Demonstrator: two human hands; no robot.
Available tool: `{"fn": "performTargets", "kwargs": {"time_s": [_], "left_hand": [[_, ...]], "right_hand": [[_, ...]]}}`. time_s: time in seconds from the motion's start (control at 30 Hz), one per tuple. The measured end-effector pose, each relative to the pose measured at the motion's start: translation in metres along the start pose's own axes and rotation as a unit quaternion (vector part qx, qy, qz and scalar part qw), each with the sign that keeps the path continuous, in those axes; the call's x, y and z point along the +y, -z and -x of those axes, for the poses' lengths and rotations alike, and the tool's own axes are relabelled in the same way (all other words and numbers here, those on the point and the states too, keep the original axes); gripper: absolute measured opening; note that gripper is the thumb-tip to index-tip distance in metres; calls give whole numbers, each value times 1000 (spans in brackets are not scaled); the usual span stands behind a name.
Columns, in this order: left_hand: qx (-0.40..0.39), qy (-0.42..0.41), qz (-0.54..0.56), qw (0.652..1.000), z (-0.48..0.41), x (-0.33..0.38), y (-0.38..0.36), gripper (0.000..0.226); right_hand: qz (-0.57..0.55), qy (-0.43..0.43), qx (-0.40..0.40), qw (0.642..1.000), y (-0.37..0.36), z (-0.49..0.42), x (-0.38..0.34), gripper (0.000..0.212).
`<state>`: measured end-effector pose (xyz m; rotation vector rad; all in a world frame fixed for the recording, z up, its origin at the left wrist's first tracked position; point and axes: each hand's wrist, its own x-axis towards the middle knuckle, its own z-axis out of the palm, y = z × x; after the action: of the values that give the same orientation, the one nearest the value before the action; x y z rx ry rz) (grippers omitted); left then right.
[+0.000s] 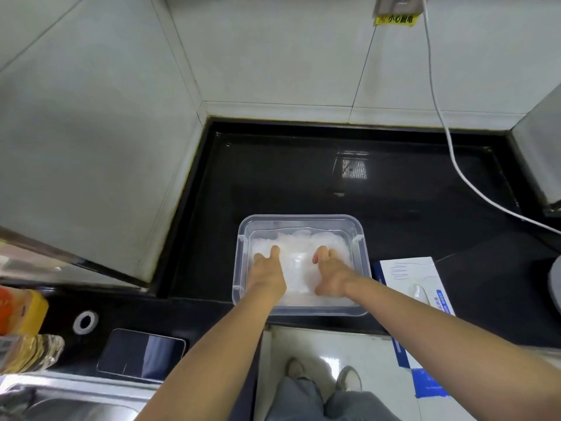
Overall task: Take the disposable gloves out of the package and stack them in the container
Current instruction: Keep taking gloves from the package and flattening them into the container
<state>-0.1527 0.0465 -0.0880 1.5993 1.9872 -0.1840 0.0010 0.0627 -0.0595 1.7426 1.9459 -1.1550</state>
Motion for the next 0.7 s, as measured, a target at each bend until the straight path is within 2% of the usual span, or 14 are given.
{"fn": "performTargets", "kwargs": {"time_s": [0.13, 0.27, 0.33, 0.4, 0.47, 0.53, 0.6, 0.7], "left_hand": [[-40, 0, -23, 999, 0, -3, -3, 85], [-73, 13, -49, 996, 4, 0, -3, 85], [-40, 2, -60, 997, 10, 3, 4, 77], [39, -19, -60, 997, 18, 10, 14, 62], [110, -29, -23, 993, 28, 25, 25, 50], [156, -44, 27, 986, 39, 46, 32, 44], [186, -70, 74, 977, 48, 70, 34, 37], [176, -137, 121, 967, 65, 108, 27, 26]], "right_hand": [[97, -6, -32, 995, -4, -4, -2, 68], [91, -5, -52, 994, -6, 0, -7, 70], [26, 17, -2, 1000, 2, 7, -5, 69], [-31, 65, 106, 992, 14, 15, -2, 55], [-91, 105, 220, 966, 27, 25, 2, 35], [-149, 118, 290, 938, 42, 37, 8, 21], [-174, 104, 327, 923, 53, 48, 23, 14], [-140, 40, 329, 933, 59, 61, 62, 14]]}}
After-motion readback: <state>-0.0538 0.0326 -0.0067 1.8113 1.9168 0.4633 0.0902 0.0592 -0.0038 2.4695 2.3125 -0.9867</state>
